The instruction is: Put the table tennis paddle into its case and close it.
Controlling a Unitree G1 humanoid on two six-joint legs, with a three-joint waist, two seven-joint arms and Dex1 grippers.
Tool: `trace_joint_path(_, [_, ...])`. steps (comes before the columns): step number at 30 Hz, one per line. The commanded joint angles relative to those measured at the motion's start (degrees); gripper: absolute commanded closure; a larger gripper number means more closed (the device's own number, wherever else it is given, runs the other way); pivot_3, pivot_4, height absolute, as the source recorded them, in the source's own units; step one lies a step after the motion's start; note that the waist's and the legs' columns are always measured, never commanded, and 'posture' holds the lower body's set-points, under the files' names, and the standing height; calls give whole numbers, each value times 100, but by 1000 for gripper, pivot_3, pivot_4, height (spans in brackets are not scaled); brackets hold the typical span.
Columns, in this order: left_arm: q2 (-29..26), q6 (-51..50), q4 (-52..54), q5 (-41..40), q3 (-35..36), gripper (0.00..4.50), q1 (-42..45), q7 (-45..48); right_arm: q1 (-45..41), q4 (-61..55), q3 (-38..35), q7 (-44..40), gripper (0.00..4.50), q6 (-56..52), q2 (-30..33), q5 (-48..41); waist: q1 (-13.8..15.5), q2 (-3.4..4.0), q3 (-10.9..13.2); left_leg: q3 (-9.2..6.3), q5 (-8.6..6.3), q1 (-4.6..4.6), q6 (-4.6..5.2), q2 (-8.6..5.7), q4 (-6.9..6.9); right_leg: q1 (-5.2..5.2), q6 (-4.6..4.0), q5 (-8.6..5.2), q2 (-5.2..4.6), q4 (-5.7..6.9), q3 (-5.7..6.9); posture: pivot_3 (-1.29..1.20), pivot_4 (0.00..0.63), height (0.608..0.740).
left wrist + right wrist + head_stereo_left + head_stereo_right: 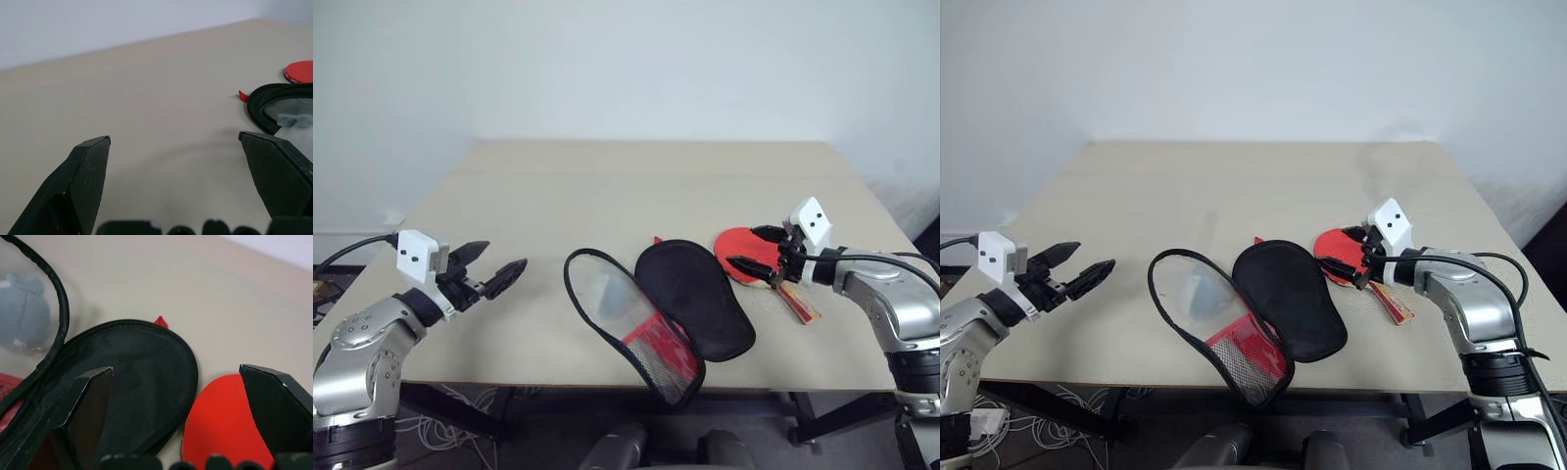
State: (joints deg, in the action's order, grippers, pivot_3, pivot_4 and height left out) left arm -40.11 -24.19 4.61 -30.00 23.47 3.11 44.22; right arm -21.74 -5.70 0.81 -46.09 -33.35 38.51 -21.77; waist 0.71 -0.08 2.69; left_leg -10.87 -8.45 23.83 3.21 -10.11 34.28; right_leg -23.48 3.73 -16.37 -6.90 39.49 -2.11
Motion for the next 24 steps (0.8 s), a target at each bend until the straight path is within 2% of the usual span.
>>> trace_joint_path(1, [-54,17,46,-18,-50,0,179,39,5,-354,-243,119,25,-39,-26,-87,-4,1,0,2,0,0,0,0,0,1,1,1,0,0,0,0,0,707])
trace_joint_path(17, [-223,90,-373,34,-231,0,577,370,238,-630,-423,438,25,-227,-155,-106,-3,-3,1,51,-11,-4,12,12,0,-3,9,6,-6,0,-7,0,0,707])
trace_joint_path(24, [-130,172,-441,89,-379,0,675,454,244,-672,-530,420,25,-368,-47,-164,-6,-3,1,54,-11,-6,13,13,0,-3,9,7,-6,0,-8,0,0,707])
